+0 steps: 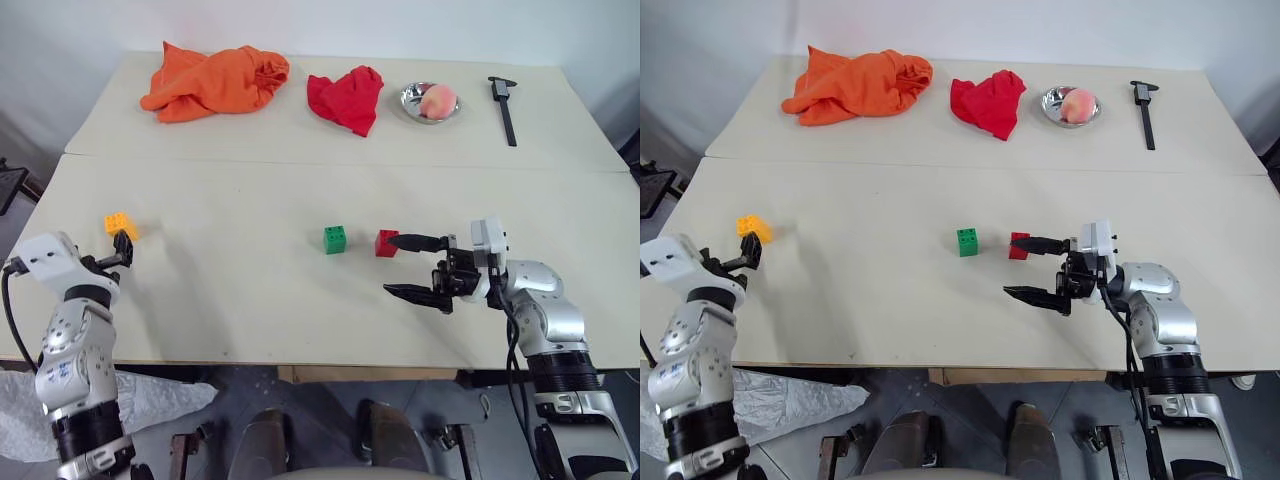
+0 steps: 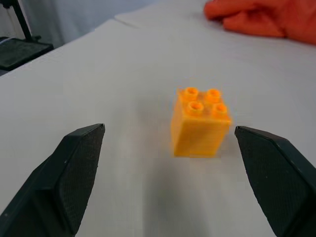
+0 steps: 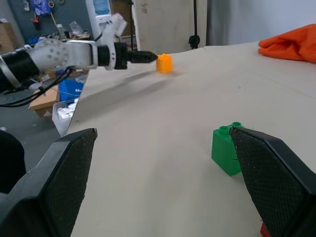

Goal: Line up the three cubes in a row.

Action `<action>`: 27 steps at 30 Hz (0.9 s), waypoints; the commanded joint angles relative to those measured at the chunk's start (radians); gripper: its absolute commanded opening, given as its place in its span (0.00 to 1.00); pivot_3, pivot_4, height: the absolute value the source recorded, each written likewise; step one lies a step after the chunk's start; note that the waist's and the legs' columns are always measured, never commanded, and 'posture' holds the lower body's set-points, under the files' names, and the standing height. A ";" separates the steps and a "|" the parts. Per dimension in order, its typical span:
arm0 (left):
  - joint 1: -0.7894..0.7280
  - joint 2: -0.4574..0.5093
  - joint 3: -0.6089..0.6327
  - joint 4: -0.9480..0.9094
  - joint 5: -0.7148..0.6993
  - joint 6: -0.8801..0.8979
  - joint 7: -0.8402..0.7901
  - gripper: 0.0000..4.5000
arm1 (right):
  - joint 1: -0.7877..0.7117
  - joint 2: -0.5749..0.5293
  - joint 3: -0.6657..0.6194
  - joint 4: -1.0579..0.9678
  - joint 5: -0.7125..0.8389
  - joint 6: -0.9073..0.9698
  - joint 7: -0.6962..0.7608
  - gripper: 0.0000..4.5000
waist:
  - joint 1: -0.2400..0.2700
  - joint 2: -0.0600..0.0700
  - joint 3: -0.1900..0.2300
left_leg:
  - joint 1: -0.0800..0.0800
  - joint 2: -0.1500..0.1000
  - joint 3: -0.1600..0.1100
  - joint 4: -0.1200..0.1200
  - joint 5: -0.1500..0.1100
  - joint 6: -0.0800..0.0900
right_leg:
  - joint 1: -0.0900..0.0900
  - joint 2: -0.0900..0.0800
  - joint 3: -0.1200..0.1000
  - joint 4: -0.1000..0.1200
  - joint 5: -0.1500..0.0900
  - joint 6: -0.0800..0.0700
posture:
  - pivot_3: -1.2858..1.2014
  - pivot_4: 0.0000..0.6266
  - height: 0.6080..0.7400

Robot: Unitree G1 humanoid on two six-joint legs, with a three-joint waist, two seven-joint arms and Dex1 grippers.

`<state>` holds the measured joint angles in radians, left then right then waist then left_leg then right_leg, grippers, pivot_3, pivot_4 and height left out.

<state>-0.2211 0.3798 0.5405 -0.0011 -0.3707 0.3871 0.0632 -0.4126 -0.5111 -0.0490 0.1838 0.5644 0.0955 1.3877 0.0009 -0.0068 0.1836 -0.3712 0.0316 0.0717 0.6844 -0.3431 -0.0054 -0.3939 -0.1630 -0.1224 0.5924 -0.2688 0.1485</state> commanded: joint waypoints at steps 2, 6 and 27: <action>-0.055 0.020 -0.033 0.075 0.045 -0.045 -0.016 1.00 | 0.005 0.026 -0.033 -0.031 0.021 -0.035 -0.023 1.00 | -0.002 0.000 0.000 | 0.000 0.000 0.000 -0.001 0.000 0.000 | 0.000 0.000 0.000 0.000 0.000 0.000 | 0.52 0.24 1.00; -0.095 0.031 -0.067 0.140 0.080 -0.072 -0.032 1.00 | 0.008 0.046 -0.022 -0.030 0.021 -0.050 -0.017 1.00 | -0.003 0.000 0.000 | 0.000 0.000 0.000 -0.001 0.000 0.000 | 0.000 0.000 0.000 0.000 0.000 0.000 | 0.52 0.24 1.00; -0.092 0.175 -0.146 0.299 0.013 -0.378 -0.631 0.42 | 0.069 0.046 -0.060 -0.086 0.025 -0.081 -0.072 1.00 | -0.002 0.000 0.000 | 0.000 0.000 0.001 -0.001 0.000 0.000 | -0.001 0.000 0.000 0.000 0.000 0.000 | 0.52 0.24 1.00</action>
<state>-0.2942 0.5242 0.4139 0.3012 -0.3286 0.0508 -0.4468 -0.3482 -0.4457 -0.0769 0.1452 0.5716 0.0218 1.3246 -0.0007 -0.0067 0.1836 -0.3712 0.0317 0.0727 0.6838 -0.3432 -0.0057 -0.3947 -0.1630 -0.1224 0.5925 -0.2688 0.1485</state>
